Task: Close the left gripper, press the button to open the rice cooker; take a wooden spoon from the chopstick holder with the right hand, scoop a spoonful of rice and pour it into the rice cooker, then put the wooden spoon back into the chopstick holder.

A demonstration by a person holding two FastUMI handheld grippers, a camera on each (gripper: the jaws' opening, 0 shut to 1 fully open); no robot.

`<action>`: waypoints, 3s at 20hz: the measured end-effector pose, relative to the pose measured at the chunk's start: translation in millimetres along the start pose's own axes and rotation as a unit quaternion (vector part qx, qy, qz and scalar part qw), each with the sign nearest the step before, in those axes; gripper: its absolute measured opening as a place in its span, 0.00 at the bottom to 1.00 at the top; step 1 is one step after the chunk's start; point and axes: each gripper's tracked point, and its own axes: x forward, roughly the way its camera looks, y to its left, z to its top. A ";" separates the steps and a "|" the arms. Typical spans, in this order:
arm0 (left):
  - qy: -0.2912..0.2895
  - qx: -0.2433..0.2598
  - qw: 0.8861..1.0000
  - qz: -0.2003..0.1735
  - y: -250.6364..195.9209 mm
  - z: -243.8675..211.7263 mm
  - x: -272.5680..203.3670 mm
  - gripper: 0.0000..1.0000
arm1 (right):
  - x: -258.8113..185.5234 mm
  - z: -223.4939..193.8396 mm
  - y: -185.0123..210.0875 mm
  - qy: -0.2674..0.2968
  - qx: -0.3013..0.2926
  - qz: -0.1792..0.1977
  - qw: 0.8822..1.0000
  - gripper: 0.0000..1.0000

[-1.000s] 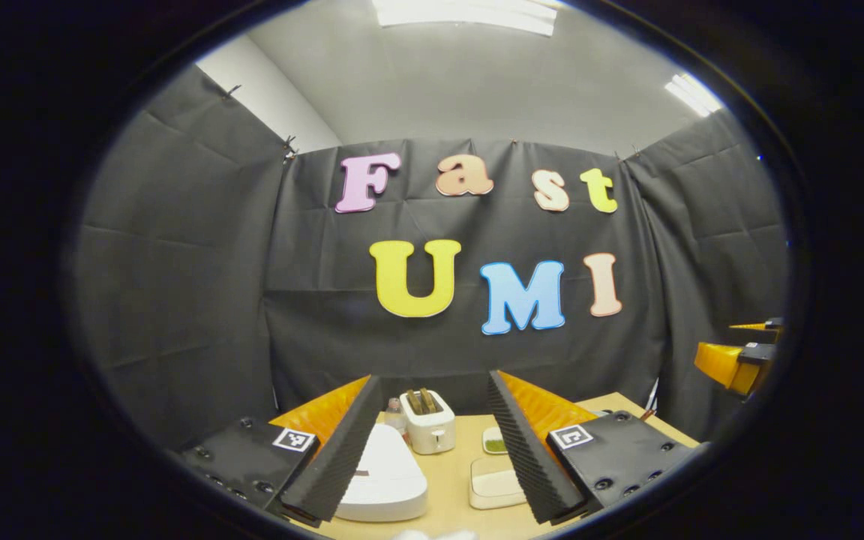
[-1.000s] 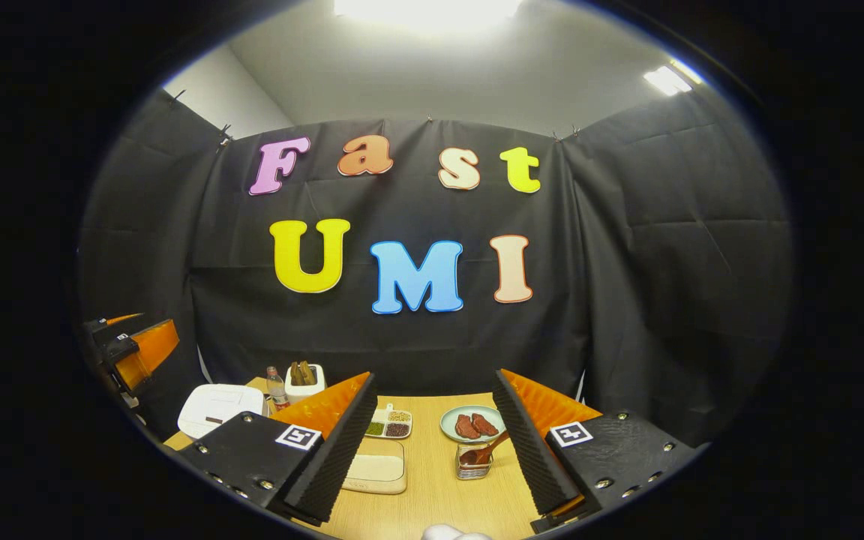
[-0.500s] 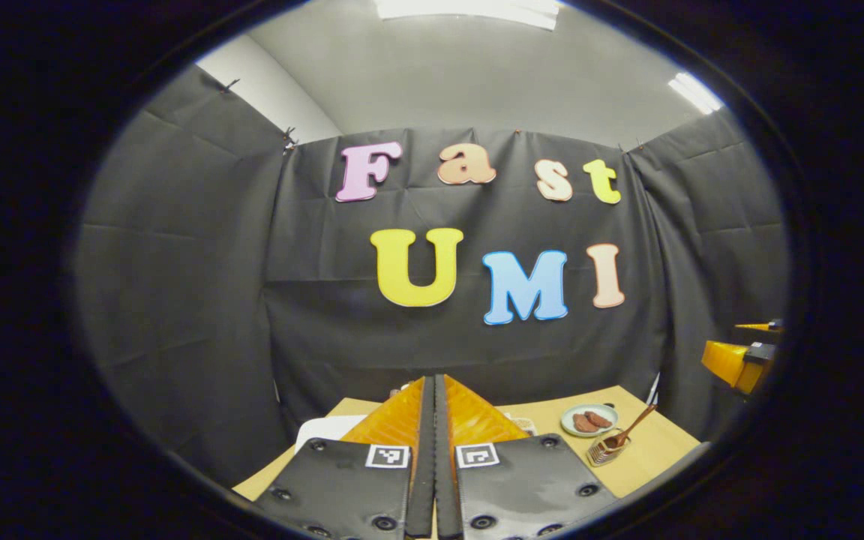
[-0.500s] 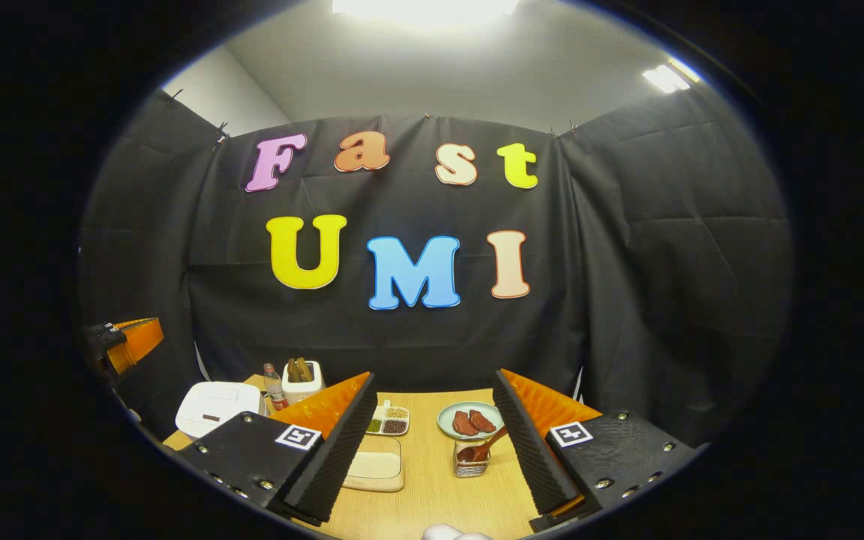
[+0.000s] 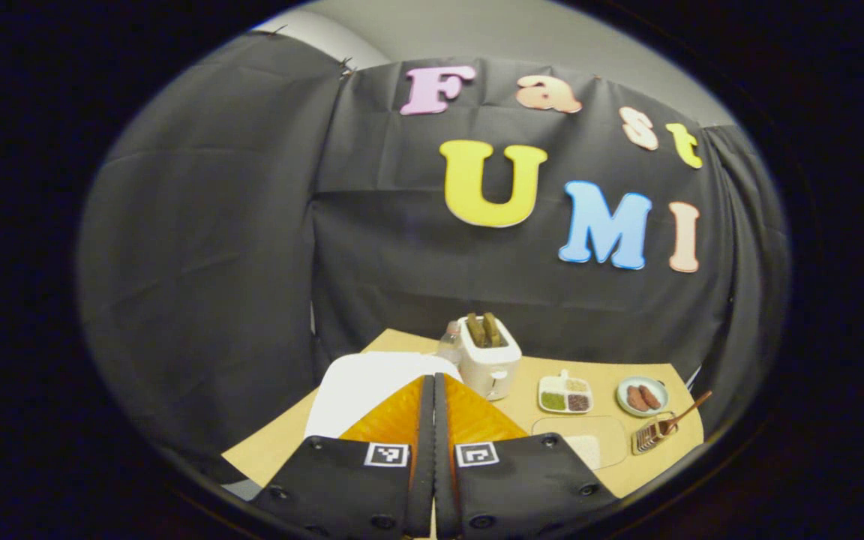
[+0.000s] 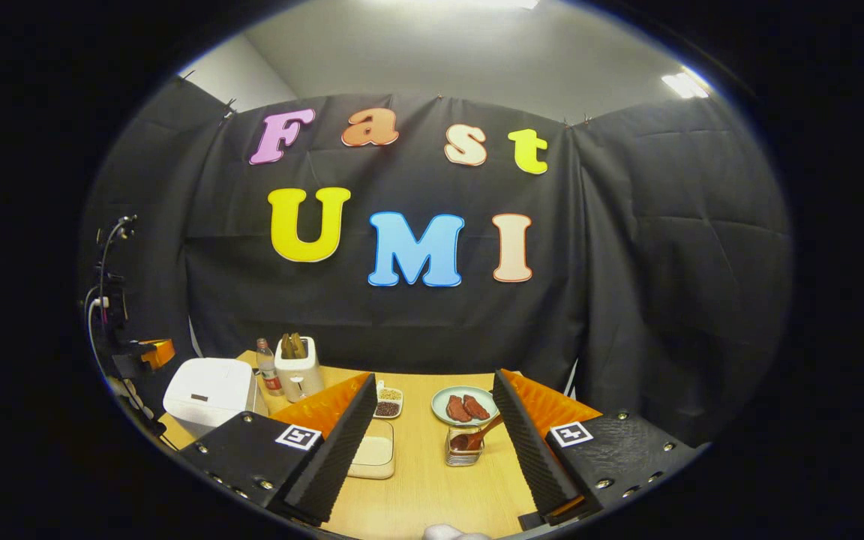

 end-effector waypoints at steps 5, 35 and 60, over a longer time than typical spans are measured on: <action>0.082 0.005 0.996 0.037 25.3 -69.6 59.5 0.09 | 9.7 -11.5 13.0 0.028 -0.017 0.008 0.999 0.95; -0.206 0.057 0.977 -0.025 -23.7 139.9 -51.9 0.10 | 9.1 2.5 19.4 -0.037 0.010 0.011 0.999 0.95; -0.222 0.037 0.967 -0.123 -77.0 105.6 -164.1 0.94 | 94.1 -159.5 -45.4 0.050 0.084 -0.030 0.995 0.95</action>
